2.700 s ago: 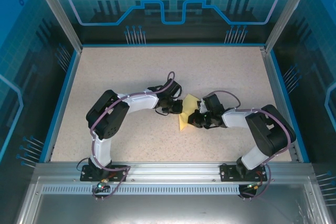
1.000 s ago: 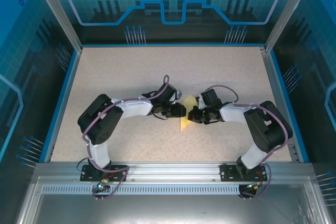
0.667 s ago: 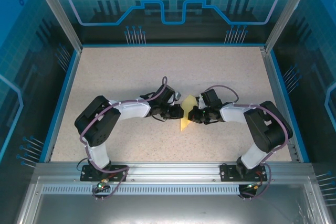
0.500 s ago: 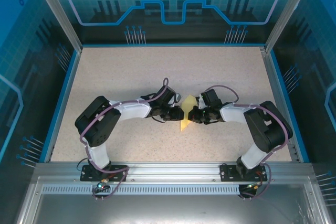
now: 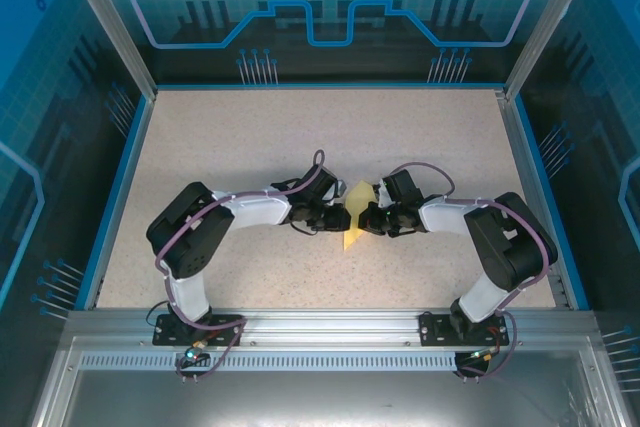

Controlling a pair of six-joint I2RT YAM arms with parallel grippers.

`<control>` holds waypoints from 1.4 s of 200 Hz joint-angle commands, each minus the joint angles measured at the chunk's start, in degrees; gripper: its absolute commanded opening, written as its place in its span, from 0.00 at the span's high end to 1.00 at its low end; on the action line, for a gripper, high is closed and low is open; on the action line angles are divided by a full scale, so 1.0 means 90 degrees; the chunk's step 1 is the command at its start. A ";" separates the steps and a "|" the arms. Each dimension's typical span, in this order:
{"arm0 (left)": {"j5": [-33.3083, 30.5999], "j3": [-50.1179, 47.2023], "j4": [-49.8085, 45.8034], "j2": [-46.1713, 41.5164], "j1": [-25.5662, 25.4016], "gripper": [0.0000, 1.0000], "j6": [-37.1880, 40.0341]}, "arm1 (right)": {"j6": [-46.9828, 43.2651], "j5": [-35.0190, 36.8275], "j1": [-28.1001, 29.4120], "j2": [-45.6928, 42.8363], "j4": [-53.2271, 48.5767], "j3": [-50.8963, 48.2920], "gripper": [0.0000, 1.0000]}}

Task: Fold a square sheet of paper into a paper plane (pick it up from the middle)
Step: Fold the wing for the fifth time at the center of the table.

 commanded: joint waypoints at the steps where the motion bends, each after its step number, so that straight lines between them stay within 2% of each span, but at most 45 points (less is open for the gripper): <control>1: 0.0069 0.0199 -0.0045 0.0114 -0.0046 0.85 0.0148 | 0.0003 0.0000 -0.0099 -0.0071 -0.0091 -0.0135 0.96; 46: -0.0007 0.0284 -0.0241 0.0179 -0.0040 0.96 0.0245 | 0.0000 -0.0017 -0.0094 -0.0211 -0.0127 -0.0101 0.95; 67: -0.0125 0.0396 -0.0450 0.0242 -0.0071 0.98 0.0371 | -0.0008 -0.0007 -0.0102 -0.0345 -0.0185 -0.0095 0.92; 113: -0.0455 0.0715 -0.0916 0.0372 -0.0155 0.98 0.0672 | 0.0021 -0.0040 -0.0101 -0.0542 -0.0175 -0.0135 0.89; 227: -0.1513 0.1366 -0.1829 0.0612 -0.0583 1.00 0.1319 | -0.0129 0.0107 -0.0240 -0.0384 -0.0335 -0.0290 0.93; 280: -0.1621 0.1562 -0.1900 0.0688 -0.0688 0.99 0.1341 | -0.0131 0.0058 -0.0276 -0.0202 -0.0242 -0.0213 0.93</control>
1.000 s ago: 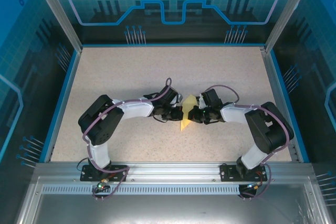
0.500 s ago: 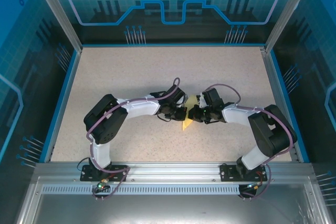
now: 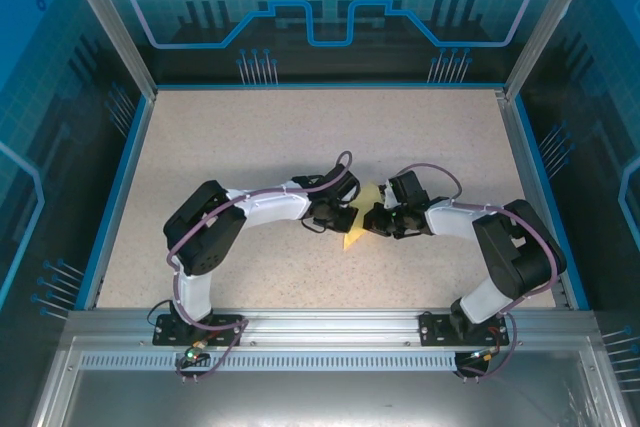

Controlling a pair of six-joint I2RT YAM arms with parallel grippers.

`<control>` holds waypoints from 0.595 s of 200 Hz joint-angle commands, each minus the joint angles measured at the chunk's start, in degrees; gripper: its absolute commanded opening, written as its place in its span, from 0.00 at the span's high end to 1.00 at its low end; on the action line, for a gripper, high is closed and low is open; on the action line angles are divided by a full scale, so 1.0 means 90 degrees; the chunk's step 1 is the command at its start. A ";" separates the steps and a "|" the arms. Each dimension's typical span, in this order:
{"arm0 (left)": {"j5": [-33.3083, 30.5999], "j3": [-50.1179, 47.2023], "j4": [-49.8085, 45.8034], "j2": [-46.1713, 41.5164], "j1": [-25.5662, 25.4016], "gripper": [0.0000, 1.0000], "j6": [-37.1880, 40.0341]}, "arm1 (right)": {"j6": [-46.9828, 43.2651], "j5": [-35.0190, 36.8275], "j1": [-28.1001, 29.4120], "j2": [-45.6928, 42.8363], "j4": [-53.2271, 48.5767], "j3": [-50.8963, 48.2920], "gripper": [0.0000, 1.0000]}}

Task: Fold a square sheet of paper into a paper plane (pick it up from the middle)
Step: Fold the wing for the fifth time at the center of the table.

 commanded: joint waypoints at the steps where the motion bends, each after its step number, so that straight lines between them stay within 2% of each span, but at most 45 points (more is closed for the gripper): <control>1: -0.0205 0.0258 -0.0239 0.0167 -0.0125 0.99 0.0172 | -0.0099 -0.0013 -0.0110 0.0191 -0.0070 0.0008 0.93; 45: -0.0547 0.0396 -0.0448 0.0198 -0.0296 0.98 0.0314 | -0.0099 -0.0045 -0.0111 0.0356 0.0054 -0.0097 0.94; 119: -0.0487 0.0550 -0.0471 0.0299 -0.0499 0.98 0.0312 | -0.0010 -0.0166 -0.0186 0.0369 0.0302 -0.0310 0.96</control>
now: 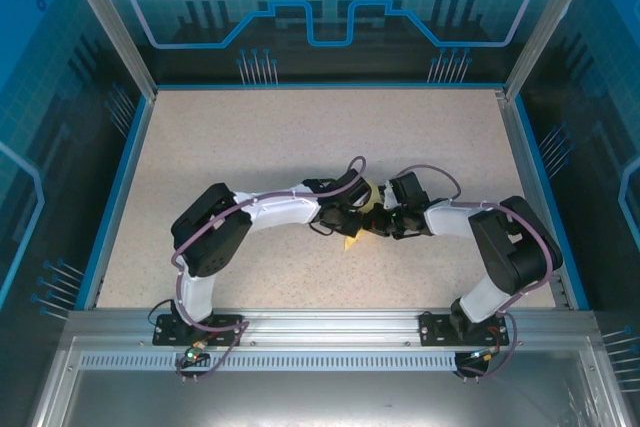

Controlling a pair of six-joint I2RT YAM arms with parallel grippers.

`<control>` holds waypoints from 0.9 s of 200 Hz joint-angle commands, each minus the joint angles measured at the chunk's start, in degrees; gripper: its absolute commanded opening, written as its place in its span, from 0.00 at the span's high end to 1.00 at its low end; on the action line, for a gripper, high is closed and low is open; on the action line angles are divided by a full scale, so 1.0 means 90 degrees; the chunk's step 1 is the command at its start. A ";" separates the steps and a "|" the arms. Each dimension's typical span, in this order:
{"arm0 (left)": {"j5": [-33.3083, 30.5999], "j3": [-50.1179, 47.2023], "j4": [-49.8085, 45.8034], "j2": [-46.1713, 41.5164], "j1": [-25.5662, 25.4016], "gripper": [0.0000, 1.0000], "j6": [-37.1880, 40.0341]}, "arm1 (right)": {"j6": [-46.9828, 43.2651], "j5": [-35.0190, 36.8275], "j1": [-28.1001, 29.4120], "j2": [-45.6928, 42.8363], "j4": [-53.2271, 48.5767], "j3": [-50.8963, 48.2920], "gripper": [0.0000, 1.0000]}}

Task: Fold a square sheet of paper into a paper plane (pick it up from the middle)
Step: Fold the wing for the fifth time at the center of the table.

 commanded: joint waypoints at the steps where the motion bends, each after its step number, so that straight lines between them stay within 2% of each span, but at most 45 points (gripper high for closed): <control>1: -0.0016 0.0190 -0.0183 0.0117 -0.0099 0.98 0.0145 | 0.0007 0.0012 -0.0127 0.0172 -0.0079 -0.0205 0.96; 134: 0.0447 0.0073 0.0197 0.0385 -0.0096 0.97 -0.0036 | 0.0287 -0.0364 -0.0393 -0.0033 0.0546 -0.0603 0.97; 180: 0.0411 0.0062 0.0223 0.0510 -0.0087 0.96 -0.0011 | 0.0168 -0.0214 -0.0446 -0.0543 0.0079 -0.0457 0.96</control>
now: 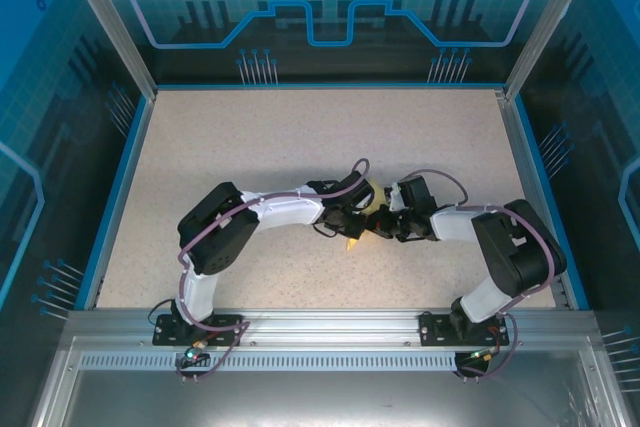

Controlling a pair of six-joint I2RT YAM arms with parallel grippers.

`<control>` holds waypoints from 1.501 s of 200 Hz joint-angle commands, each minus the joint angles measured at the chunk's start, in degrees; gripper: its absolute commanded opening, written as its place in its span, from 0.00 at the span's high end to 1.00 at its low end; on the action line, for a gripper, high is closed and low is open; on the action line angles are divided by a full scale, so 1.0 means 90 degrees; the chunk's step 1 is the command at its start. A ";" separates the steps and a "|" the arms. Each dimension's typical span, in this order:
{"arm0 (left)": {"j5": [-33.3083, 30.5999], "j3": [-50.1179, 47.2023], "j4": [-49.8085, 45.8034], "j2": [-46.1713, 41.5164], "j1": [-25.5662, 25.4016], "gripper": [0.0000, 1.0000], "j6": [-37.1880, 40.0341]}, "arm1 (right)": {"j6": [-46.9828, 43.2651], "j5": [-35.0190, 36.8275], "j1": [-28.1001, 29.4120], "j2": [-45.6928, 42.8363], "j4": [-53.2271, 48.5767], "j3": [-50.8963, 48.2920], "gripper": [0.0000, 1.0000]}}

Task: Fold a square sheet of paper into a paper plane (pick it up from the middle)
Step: Fold the wing for the fifth time at the center of the table.

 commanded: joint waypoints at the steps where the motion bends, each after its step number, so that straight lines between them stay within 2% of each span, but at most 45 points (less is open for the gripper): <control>1: 0.0120 -0.0014 -0.0012 0.0251 -0.0055 0.97 0.0018 | -0.0048 0.0146 -0.0157 -0.0349 -0.0472 -0.0003 0.95; 33: 0.0124 -0.0017 0.0007 0.0266 -0.0055 0.96 0.0037 | -0.0156 0.0173 -0.0290 -0.0527 -0.0680 -0.0034 0.93; 116: 0.0105 0.0166 -0.0119 0.0200 -0.0056 0.97 0.0114 | -0.0275 0.0214 -0.0345 -0.0049 -0.0634 0.0081 0.93; 300: 0.0538 0.0453 0.0066 0.0256 -0.0057 0.96 -0.0013 | -0.0033 -0.0113 -0.0355 0.0288 -0.0033 -0.0119 0.94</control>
